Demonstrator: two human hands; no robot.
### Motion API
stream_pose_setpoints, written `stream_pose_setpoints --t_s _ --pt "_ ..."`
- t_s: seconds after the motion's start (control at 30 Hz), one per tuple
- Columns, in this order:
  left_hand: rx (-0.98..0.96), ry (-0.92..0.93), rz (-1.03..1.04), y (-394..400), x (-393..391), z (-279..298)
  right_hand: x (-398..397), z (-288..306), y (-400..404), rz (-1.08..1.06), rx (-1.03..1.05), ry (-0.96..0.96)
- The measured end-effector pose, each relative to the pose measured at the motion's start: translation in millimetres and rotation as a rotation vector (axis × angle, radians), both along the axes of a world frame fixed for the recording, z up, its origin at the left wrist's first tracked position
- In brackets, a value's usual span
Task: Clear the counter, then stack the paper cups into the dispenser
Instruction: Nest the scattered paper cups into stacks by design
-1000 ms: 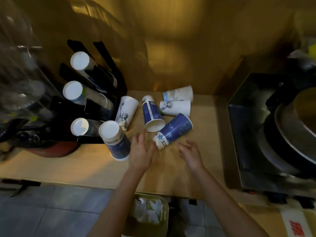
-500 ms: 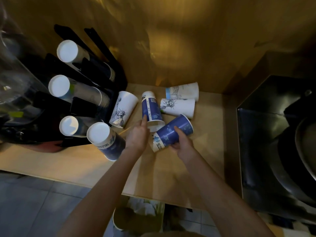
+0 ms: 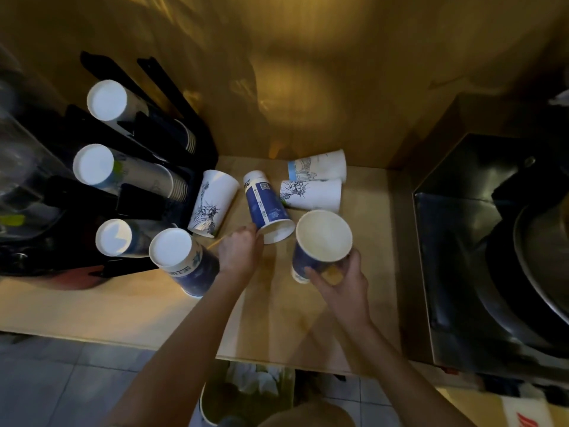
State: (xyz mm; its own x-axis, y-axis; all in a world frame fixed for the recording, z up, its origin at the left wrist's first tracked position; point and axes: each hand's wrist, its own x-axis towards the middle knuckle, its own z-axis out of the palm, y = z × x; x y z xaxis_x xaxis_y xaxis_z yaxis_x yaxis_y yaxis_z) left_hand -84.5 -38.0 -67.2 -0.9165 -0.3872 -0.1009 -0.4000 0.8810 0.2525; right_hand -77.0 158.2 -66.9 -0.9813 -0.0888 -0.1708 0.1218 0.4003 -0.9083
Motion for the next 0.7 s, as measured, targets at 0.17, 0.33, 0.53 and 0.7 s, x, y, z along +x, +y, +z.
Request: stream_pose_setpoints --t_s 0.17,0.33,0.53,0.7 --pt "-0.007 -0.035 0.014 4 -9 3 7 -2 2 0.106 0.168 0.091" --pt "0.039 0.038 0.036 6 -9 10 6 -1 2 0.11 0.186 0.1" --pt "0.141 0.323 0.197 0 4 60 5 1 4 0.116 0.196 0.098" --pt "0.118 0.41 0.303 -12 18 123 8 -1 2 0.101 0.231 0.115"
